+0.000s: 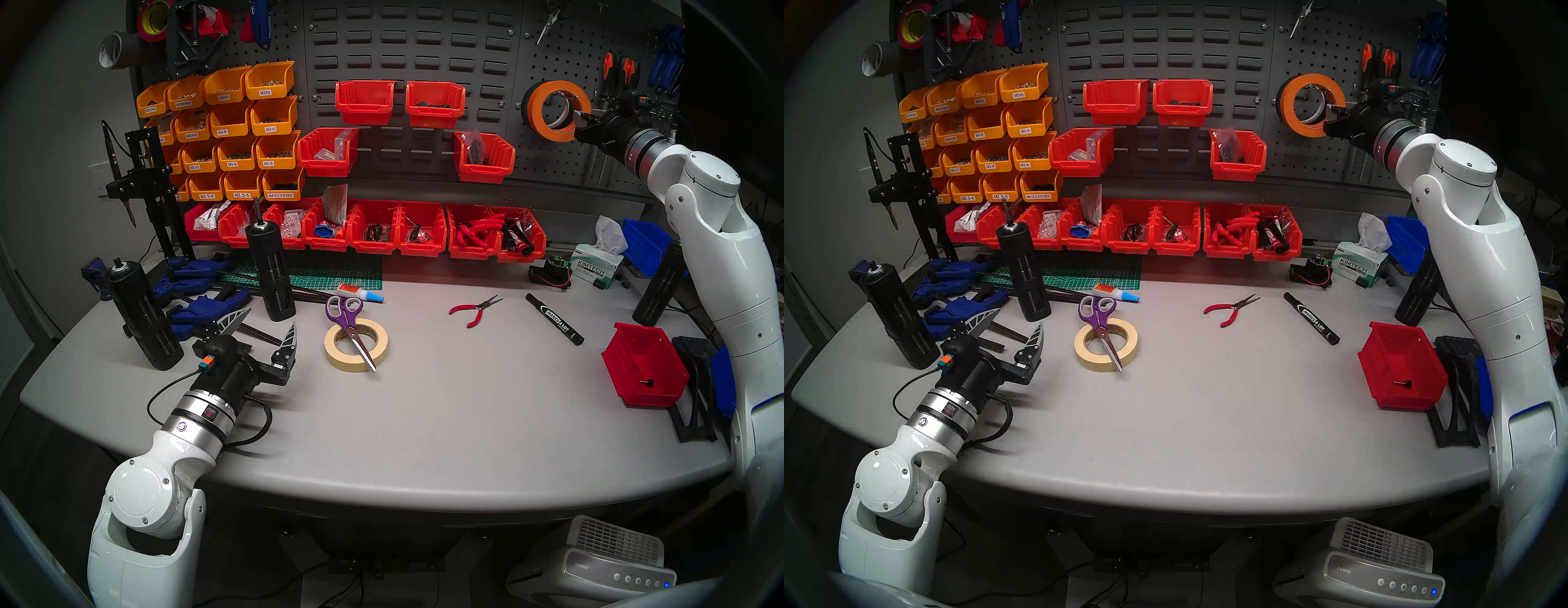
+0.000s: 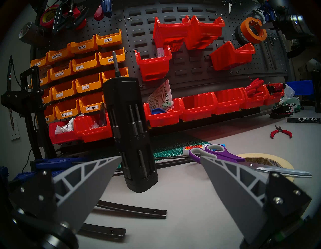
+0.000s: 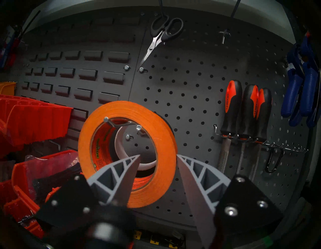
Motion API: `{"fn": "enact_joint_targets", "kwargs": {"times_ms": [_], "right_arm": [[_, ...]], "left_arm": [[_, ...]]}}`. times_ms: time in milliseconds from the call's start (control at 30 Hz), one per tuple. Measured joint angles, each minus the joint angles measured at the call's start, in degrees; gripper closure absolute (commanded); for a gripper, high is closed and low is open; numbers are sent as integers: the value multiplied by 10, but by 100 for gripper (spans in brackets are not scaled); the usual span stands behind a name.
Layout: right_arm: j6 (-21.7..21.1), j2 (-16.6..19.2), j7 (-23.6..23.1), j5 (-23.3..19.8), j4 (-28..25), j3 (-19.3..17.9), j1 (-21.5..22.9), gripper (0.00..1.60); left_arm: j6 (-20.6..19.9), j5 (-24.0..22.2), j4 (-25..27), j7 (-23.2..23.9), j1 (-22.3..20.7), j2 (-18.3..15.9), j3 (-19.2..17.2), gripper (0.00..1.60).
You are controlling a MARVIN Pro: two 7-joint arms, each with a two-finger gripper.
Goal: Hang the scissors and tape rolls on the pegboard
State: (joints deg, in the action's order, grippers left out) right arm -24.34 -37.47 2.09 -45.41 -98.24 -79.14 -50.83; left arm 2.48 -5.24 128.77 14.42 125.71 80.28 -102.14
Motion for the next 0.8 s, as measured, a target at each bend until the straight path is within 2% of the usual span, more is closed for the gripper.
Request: {"fn": "enact_joint_targets", "kwargs": {"times_ms": [233,433,800], "right_arm": [[0,18,3,-20,-22,-31,-40,33],[0,32,4,-42,-47,-63,-74,38],[-3,58,-10,-108,-131,-161,-163,42]], "left_arm": [[0,0,0,0,0,0,0,0],[0,0,0,0,0,0,0,0],[0,0,0,0,0,0,0,0]]}}
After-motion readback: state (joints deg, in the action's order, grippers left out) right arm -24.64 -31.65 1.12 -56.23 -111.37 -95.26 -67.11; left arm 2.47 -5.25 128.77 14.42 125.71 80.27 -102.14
